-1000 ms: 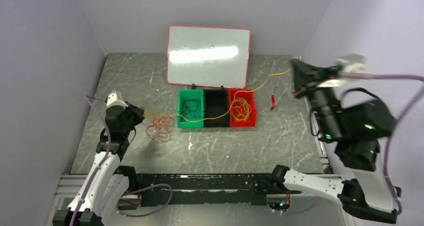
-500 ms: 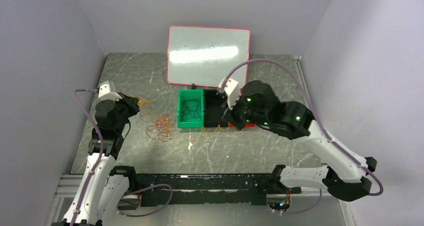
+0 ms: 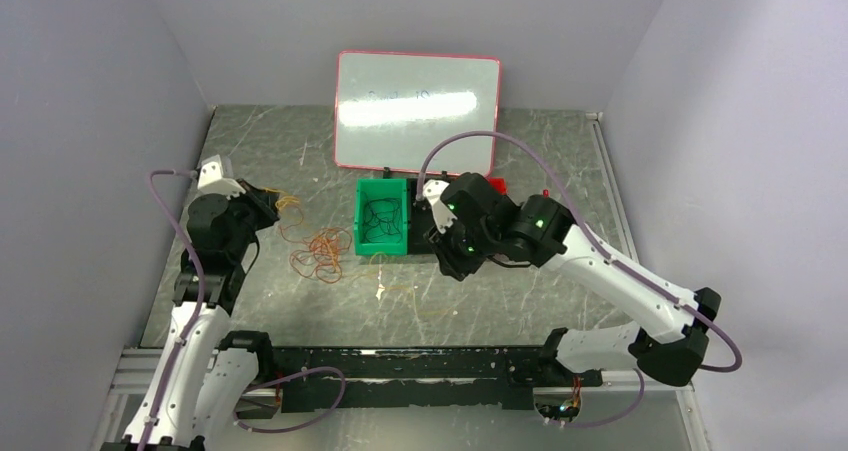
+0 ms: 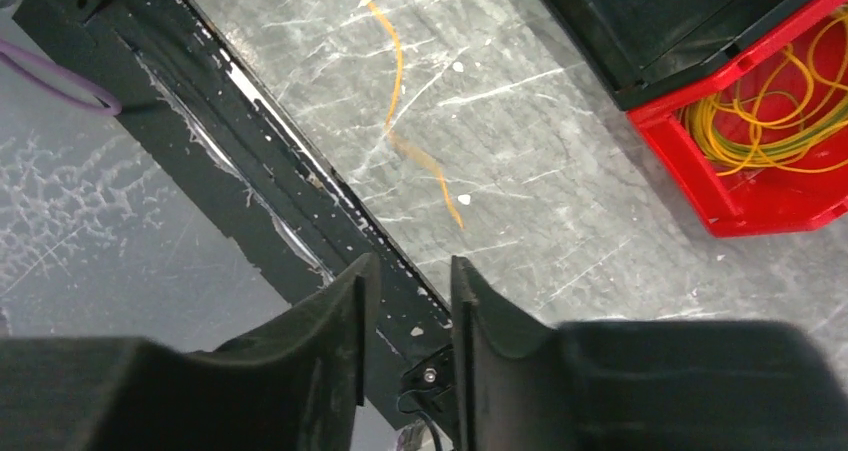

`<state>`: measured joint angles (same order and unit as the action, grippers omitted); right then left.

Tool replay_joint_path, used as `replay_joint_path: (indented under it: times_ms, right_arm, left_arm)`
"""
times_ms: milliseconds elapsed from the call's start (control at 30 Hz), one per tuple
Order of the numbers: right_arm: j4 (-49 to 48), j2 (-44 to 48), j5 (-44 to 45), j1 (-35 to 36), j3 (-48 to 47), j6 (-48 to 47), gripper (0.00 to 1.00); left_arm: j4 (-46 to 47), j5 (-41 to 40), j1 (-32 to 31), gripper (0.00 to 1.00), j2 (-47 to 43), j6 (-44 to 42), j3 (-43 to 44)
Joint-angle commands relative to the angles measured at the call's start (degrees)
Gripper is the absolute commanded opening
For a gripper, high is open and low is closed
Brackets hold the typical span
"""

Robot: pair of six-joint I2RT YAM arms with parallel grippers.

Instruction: Untangle the cables

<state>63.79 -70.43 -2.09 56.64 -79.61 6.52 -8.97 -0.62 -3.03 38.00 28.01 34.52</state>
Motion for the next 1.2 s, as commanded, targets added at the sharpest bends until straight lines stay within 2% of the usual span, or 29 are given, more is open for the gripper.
replay_joint_path:
  times_ms: [0,100,233,400,500,567,667,900,1033,1167]
  right_arm:
    - [0.2,-1.8,-2.8,-0.2,0.6,0.4,0.4]
    - [-2.7,-1.7,-3.4,-0.1,0.6,-0.6,0.44]
    - [-15.5,0.6,-3.2,-0.1,2.6,-3.5,0.47]
    - [-46.8,5.6,-6.7,-0.1,15.5,-3.3,0.49]
    - [-63.5,2.8,-9.0,-0.1,21.5,-0.5,0.49]
    - [-70.0,-1.7,-12.3,0.0,21.8,1.6,0.5]
    - [-76.0,-9.7,-15.7,0.9,21.7,4.8,0.54]
    - [-80.5,-24.8,-11.2,5.9,18.6,5.0,0.53]
    - [-83.2,-29.2,-6.2,5.9,18.8,6.4,0.51]
    - [-85.1,-32.8,-5.3,5.9,17.6,7.2,0.51]
  left_arm:
    - [0.2,3.2,0.6,0.07,-0.1,-2.0,4.2]
    - [-0.2,4.0,0.6,0.07,-0.2,-2.6,5.0]
    - [-0.1,6.0,0.6,0.07,0.0,-2.9,5.5]
    - [0.0,6.8,0.6,0.07,-0.1,-2.5,5.5]
    - [-0.4,6.7,0.6,0.07,-0.2,-2.5,5.7]
    - [-0.4,6.7,0.6,0.07,-0.3,-2.4,5.7]
    - [-0.6,6.8,0.6,0.07,-0.3,-2.4,5.7]
    - [-0.6,6.4,0.6,0.07,-0.5,-1.9,5.5]
    - [-0.5,6.5,0.6,0.07,-0.5,-1.8,5.3]
    - [-0.3,6.6,0.6,0.07,-0.5,-1.6,5.1]
